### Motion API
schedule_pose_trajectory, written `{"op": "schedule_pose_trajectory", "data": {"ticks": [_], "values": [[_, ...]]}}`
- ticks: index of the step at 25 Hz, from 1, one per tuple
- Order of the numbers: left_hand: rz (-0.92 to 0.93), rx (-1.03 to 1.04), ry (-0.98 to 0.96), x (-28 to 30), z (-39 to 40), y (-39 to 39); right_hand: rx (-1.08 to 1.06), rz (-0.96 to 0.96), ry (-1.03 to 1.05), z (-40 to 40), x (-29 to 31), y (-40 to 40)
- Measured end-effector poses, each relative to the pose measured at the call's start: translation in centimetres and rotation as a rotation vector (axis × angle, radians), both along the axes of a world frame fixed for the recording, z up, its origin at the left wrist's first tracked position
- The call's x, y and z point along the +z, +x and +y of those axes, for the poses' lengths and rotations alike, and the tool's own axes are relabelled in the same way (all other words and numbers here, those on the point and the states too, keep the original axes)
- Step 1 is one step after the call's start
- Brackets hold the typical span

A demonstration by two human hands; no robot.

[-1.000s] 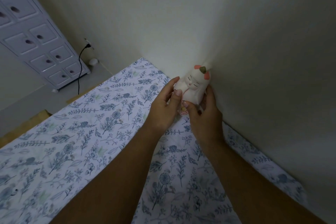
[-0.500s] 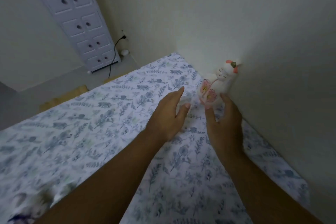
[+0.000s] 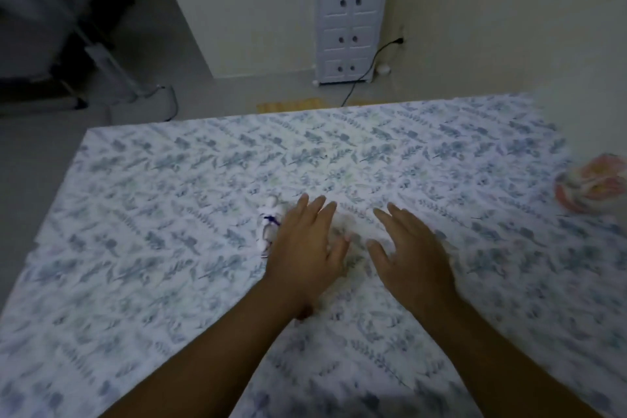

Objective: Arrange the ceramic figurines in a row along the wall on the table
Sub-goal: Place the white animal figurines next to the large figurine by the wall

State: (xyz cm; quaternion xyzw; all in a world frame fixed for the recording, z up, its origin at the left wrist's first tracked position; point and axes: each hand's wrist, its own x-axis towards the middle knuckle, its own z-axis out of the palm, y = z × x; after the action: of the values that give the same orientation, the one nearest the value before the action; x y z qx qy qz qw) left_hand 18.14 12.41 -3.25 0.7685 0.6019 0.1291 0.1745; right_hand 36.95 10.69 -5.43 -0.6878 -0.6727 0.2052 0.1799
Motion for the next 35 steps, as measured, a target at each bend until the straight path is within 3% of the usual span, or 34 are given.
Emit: {"op": "schedule_pose_trajectory", "data": {"ticks": [3,5,10,16,19,23,27,35], "values": [[-0.012,0.163,-0.013,-0.4,-0.8,-5.8,0.135,0.04,-0.058,0.8,-0.7,-5.6],[-0.093,0.225,-0.146,-1.4,-0.8,-8.0,0.177,0.067,-0.135,1.7,-1.4,-8.3],[-0.168,0.177,-0.347,-4.6,0.5,-9.8,0.187,-0.049,-0.312,4.3,-4.5,-11.2],[-0.245,0.206,-0.207,-6.0,1.6,-9.6,0.137,0.105,-0.179,4.7,-6.6,-10.8],[-0.263,0.123,-0.181,-5.7,1.8,-8.3,0.037,0.133,-0.108,4.1,-5.5,-9.0],[-0.354,-0.078,-0.163,-3.6,3.1,-1.9,-0.175,0.179,-0.033,2.9,-3.4,-2.8],[-0.332,-0.252,-0.172,-2.4,4.6,6.9,-0.372,0.184,0.077,0.8,-2.5,6.0],[-0.379,-0.741,-0.193,-3.7,4.7,29.3,-0.839,0.17,0.177,-5.5,-3.9,25.5]]}}
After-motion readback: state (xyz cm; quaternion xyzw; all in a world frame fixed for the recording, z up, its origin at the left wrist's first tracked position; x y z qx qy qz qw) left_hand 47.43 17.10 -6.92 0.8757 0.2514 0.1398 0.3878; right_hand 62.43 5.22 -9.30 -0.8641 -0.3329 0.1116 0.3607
